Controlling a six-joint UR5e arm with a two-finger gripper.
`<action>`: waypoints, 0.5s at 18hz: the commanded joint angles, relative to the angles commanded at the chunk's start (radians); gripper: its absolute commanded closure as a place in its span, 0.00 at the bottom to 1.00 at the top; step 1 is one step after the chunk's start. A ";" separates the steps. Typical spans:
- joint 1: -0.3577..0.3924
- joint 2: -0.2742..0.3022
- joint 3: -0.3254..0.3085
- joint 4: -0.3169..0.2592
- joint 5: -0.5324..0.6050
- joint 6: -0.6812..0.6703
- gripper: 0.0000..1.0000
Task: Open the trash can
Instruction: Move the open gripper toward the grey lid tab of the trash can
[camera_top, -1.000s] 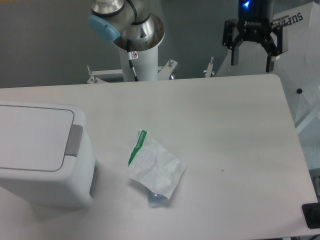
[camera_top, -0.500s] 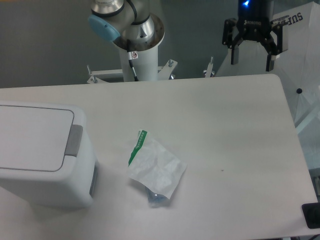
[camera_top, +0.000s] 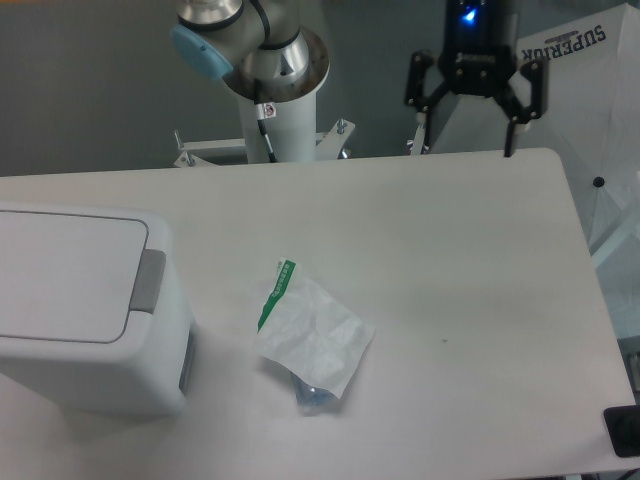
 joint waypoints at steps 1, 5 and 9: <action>-0.023 -0.002 0.000 0.015 0.000 -0.060 0.00; -0.117 -0.015 0.002 0.049 0.003 -0.255 0.00; -0.184 -0.021 0.002 0.058 0.002 -0.349 0.00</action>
